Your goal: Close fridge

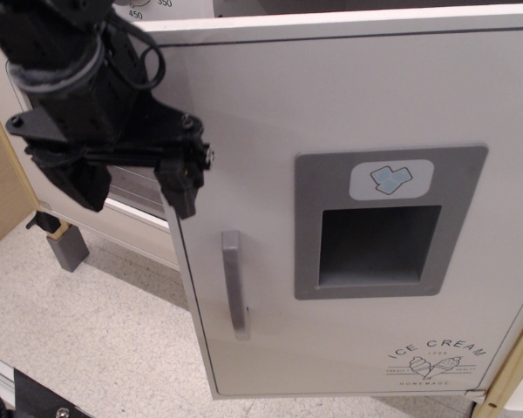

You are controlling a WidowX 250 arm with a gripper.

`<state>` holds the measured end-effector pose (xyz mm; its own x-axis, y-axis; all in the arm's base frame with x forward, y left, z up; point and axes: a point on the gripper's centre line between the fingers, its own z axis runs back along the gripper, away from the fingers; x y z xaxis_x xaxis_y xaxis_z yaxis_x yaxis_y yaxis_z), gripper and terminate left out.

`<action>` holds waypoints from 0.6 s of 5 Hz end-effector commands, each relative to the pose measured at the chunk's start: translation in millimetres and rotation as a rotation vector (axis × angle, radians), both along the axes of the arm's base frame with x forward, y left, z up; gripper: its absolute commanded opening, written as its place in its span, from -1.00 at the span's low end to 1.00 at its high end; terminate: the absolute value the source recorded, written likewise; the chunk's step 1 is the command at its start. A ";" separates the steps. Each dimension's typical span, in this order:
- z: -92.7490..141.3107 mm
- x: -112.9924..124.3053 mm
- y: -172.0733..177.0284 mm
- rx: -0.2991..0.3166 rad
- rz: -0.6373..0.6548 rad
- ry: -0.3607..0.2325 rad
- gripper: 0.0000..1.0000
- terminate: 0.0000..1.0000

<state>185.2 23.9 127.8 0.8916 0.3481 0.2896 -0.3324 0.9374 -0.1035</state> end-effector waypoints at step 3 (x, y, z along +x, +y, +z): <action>10.9 67.3 7.3 0.009 0.110 -0.054 1.00 -1.00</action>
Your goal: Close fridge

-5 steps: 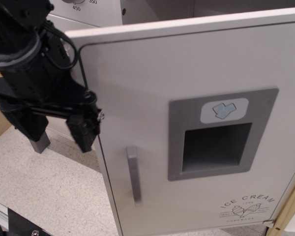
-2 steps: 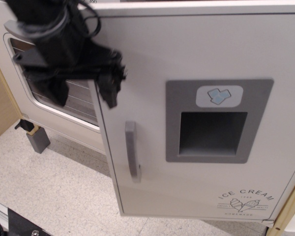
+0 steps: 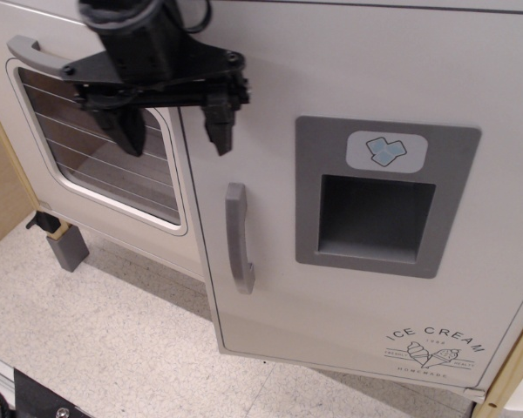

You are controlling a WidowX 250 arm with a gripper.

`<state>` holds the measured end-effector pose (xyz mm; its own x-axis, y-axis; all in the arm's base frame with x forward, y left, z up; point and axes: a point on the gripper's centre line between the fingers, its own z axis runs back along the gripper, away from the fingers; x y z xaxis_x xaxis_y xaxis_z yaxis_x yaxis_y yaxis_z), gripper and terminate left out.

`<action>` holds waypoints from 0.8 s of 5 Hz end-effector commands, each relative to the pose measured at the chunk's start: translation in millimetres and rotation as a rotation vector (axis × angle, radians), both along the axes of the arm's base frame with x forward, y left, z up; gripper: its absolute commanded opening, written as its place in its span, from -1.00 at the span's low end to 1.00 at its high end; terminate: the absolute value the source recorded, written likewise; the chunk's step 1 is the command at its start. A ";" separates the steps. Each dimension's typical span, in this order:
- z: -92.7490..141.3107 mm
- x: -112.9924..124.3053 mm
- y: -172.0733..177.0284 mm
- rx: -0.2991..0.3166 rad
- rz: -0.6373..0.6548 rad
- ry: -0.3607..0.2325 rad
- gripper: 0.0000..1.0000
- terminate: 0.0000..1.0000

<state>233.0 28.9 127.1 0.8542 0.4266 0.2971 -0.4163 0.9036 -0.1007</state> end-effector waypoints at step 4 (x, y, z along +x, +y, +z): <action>13.5 65.5 -7.8 -0.046 0.075 -0.077 1.00 -1.00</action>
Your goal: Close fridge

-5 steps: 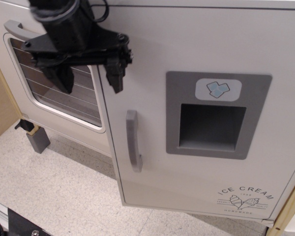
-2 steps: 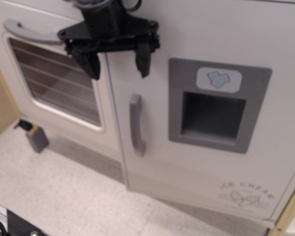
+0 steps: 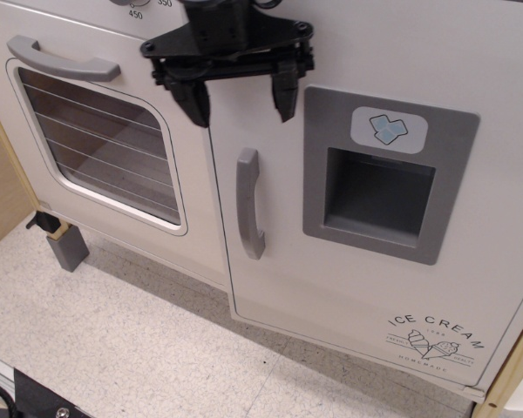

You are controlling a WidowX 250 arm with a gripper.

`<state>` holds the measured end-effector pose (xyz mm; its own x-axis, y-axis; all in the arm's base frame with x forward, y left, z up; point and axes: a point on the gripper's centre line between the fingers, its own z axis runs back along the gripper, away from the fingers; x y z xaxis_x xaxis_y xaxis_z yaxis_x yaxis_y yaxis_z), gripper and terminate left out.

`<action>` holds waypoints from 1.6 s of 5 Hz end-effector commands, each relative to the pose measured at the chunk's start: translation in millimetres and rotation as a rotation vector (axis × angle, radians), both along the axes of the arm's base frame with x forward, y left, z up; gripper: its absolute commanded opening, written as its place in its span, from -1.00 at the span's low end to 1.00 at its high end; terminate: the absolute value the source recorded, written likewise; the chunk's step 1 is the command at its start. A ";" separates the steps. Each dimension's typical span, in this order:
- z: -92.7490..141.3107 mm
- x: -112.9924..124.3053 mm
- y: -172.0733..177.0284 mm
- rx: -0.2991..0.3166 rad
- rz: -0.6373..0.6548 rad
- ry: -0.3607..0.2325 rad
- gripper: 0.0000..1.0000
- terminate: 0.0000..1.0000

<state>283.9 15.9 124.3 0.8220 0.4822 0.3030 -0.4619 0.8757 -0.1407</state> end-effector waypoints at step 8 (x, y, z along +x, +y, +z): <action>17.9 -1.8 14.9 -0.014 0.002 0.012 1.00 -1.00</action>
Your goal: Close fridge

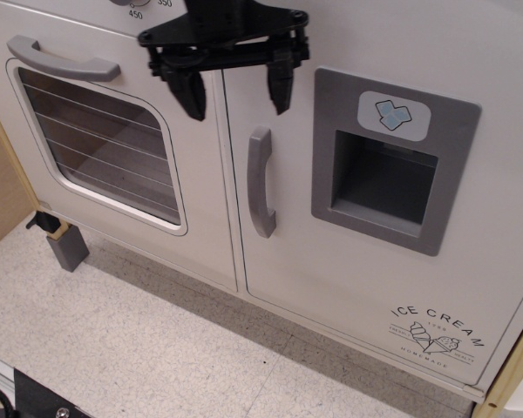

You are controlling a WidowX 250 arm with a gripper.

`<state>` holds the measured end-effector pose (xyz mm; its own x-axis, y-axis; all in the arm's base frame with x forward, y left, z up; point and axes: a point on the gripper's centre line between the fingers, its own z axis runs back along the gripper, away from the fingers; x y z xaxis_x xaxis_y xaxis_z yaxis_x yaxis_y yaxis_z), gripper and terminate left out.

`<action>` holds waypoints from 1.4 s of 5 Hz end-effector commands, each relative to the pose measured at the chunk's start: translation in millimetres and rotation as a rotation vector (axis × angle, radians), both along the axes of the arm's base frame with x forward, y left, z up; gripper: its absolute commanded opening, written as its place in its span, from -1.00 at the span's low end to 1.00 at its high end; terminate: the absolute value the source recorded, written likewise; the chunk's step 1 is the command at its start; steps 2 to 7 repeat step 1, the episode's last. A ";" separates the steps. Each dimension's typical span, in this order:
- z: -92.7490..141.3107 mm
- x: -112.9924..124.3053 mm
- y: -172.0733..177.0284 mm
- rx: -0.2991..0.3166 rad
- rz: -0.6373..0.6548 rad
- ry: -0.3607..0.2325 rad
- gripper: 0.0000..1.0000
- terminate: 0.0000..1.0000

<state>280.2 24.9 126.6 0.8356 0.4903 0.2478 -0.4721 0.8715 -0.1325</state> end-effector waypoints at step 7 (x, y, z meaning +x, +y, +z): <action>15.6 1.9 5.9 0.006 -0.001 -0.043 1.00 1.00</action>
